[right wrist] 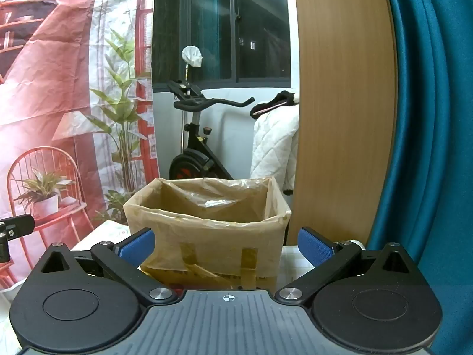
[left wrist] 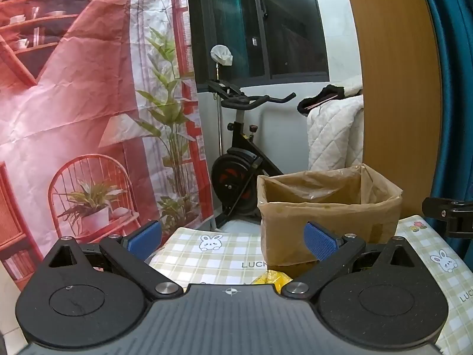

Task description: Organize snacks

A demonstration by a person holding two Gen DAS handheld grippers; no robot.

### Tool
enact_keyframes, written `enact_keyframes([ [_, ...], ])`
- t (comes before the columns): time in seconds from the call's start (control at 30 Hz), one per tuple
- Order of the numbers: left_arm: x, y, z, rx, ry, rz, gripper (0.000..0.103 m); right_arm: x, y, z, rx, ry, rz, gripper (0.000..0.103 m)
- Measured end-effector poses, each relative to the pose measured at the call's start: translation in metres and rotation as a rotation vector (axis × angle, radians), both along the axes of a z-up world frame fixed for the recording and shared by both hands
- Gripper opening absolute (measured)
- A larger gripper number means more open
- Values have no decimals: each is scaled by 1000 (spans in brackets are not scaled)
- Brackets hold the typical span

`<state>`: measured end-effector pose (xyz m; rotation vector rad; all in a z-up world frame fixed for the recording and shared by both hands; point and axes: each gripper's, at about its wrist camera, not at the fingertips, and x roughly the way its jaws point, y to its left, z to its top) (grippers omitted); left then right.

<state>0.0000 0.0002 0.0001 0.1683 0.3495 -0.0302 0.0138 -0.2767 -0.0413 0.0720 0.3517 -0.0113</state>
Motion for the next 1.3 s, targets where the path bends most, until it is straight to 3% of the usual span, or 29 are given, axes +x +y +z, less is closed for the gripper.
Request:
enact_keyframes([
  [1.3,3,4,-7,-4,3,5,103,0,1,-2,-5,0,-1,103],
])
